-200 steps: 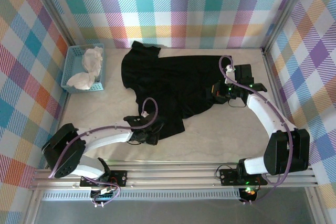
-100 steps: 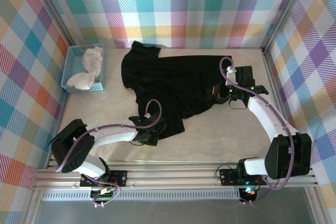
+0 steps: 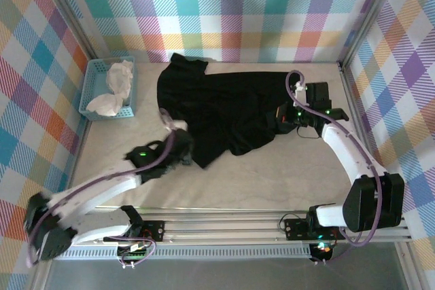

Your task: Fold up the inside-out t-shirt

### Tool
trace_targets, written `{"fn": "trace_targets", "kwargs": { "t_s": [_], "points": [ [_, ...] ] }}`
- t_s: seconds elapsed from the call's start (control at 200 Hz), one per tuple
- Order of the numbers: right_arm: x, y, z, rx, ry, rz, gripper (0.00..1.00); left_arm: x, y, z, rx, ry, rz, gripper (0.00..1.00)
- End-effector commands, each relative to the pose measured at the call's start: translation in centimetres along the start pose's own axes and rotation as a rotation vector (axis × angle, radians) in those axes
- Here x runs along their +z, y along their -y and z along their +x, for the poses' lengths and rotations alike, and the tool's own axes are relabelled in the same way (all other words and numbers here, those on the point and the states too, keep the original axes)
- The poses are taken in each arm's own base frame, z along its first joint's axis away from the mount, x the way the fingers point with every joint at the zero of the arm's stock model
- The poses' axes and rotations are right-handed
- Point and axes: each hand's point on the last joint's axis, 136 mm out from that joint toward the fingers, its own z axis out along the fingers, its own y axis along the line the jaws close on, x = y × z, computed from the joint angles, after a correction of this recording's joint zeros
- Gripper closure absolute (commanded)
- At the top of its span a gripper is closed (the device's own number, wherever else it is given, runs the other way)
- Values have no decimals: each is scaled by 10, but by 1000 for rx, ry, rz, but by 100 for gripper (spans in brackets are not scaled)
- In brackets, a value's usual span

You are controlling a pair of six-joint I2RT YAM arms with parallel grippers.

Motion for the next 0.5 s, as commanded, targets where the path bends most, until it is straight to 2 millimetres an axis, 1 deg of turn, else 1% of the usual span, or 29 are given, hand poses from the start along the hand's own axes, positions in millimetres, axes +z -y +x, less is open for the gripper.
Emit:
{"fn": "trace_targets", "kwargs": {
  "t_s": [0.0, 0.07, 0.135, 0.21, 0.25, 0.295, 0.345, 0.405, 0.45, 0.495],
  "points": [
    [-75, -30, -72, -84, 277, -3, 100, -94, -38, -105, -81, 394, -60, 100],
    [-122, -40, -92, -126, 394, 37, 100, -152, -55, -143, -110, 550, -55, 100],
    [-167, -52, -103, -160, 500, 64, 100, -199, -67, -170, -112, 641, -52, 100],
    [-219, -68, -108, -193, 618, 75, 100, -243, -74, -196, -96, 705, -35, 100],
    [-246, -76, -108, -207, 671, 75, 100, -262, -75, -208, -76, 731, -28, 100],
    [-273, -87, -107, -222, 721, 68, 100, -279, -77, -220, -57, 752, -35, 100],
    [-299, -97, -106, -237, 764, 58, 100, -293, -80, -232, -37, 766, -66, 100],
    [-325, -107, -104, -254, 811, 47, 100, -302, -82, -246, -12, 785, -111, 100],
    [-338, -112, -103, -264, 836, 43, 100, -304, -82, -255, 7, 794, -153, 100],
    [-344, -115, -106, -270, 846, 39, 100, -300, -78, -264, 32, 783, -193, 100]
  ]
}}
